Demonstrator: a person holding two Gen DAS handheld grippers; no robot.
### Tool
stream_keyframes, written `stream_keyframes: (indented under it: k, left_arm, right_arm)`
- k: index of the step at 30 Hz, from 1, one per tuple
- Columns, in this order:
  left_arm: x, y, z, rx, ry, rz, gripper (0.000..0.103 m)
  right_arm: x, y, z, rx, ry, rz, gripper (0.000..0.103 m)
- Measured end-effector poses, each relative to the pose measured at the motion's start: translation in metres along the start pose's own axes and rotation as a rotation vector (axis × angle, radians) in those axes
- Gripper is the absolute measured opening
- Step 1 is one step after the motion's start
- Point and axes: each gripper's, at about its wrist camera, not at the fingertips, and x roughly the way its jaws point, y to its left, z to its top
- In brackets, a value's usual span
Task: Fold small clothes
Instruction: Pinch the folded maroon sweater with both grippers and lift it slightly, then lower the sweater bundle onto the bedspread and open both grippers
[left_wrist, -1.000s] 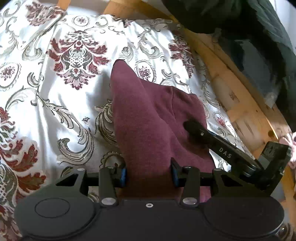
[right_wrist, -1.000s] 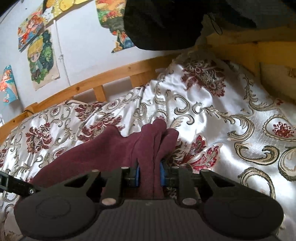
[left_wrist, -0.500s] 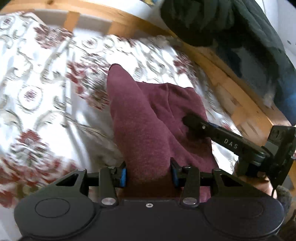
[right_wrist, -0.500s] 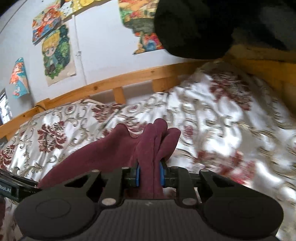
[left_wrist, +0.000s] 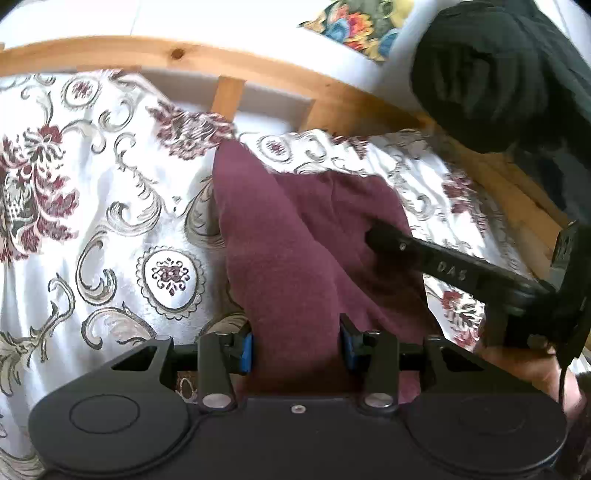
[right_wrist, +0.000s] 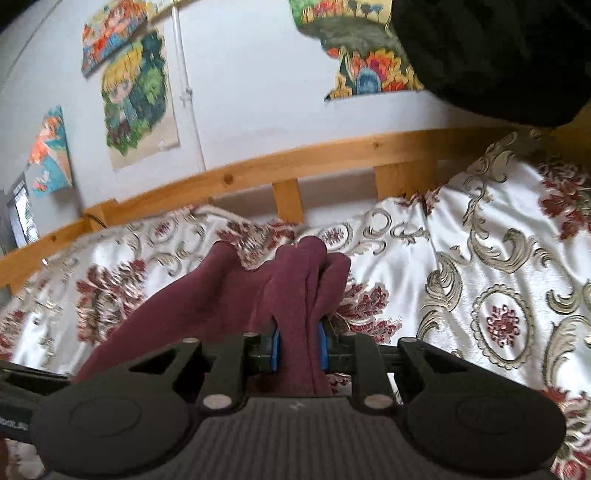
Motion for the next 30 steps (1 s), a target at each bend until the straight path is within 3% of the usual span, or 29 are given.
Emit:
stream_keyframes:
  k: [6,12,15,25,28,30]
  left_arm:
    - [0.009,-0.001,-0.003,-0.005,0.012,0.028,0.047]
    - [0.011,0.001,-0.006,-0.018,0.025,0.039,0.05]
    - [0.013,0.001,-0.006,-0.029,0.031,0.045,0.051]
    - [0.016,0.004,-0.006,-0.063,0.051,0.072,0.061]
    - [0.015,0.004,-0.006,-0.071,0.061,0.073,0.069]
    - [0.015,0.005,-0.007,-0.08,0.067,0.065,0.081]
  right_arm:
    - [0.014,-0.012,-0.012,0.044,0.045,-0.058,0.022]
    - [0.011,-0.015,-0.019,-0.003,0.065,-0.108,0.027]
    - [0.009,-0.015,-0.02,-0.014,0.071,-0.13,0.035]
    - [-0.004,-0.023,-0.026,-0.023,0.083,-0.194,0.078]
    - [-0.009,-0.026,-0.028,-0.035,0.076,-0.215,0.086]
    - [-0.015,-0.026,-0.029,-0.046,0.066,-0.222,0.088]
